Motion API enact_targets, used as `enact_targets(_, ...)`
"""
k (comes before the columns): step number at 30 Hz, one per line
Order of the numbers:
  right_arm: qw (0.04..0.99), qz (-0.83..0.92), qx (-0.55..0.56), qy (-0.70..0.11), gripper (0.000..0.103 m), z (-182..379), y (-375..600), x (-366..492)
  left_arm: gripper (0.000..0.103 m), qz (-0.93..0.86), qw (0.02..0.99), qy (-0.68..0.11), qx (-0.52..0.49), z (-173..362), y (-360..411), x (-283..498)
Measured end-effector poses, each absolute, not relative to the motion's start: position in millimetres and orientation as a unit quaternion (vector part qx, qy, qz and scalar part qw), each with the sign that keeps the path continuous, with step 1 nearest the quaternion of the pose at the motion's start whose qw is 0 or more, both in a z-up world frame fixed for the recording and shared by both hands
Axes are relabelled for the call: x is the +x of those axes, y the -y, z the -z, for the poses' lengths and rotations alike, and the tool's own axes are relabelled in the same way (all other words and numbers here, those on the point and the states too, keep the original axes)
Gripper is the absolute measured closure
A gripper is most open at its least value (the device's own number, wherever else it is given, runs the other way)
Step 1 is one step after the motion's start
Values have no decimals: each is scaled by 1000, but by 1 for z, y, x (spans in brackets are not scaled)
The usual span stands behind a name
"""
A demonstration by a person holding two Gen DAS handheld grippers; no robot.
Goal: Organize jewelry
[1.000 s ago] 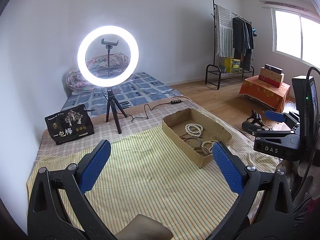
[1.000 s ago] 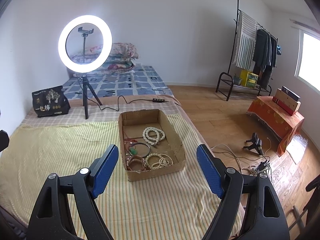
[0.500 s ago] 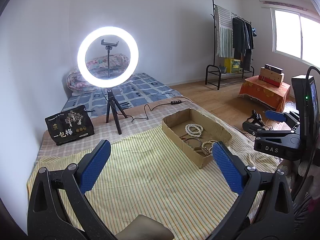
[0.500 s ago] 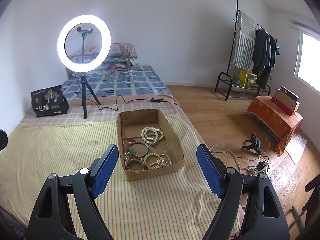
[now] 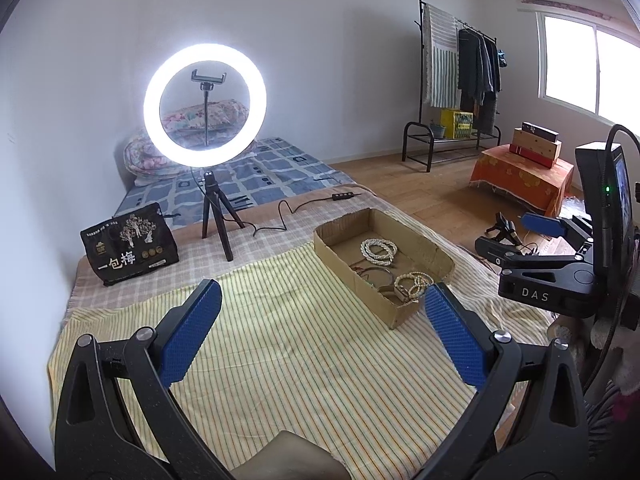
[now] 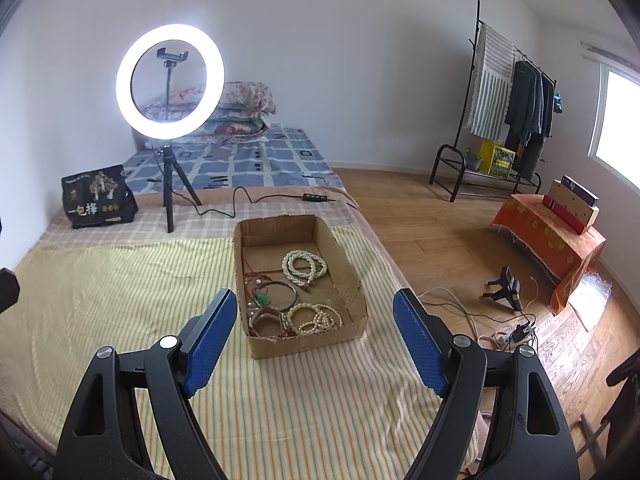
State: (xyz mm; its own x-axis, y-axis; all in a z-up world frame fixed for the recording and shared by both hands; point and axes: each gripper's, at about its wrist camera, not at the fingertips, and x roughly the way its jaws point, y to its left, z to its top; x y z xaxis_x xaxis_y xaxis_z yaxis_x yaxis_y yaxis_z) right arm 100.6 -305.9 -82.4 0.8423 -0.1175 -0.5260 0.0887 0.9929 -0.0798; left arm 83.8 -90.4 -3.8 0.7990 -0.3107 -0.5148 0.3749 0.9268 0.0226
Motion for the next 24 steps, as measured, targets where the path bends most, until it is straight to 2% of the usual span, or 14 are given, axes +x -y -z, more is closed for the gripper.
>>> enact_targets(24, 960, 55, -37, -274, 23, 83, 305, 100, 0, 176, 947, -263, 62, 13, 90, 80)
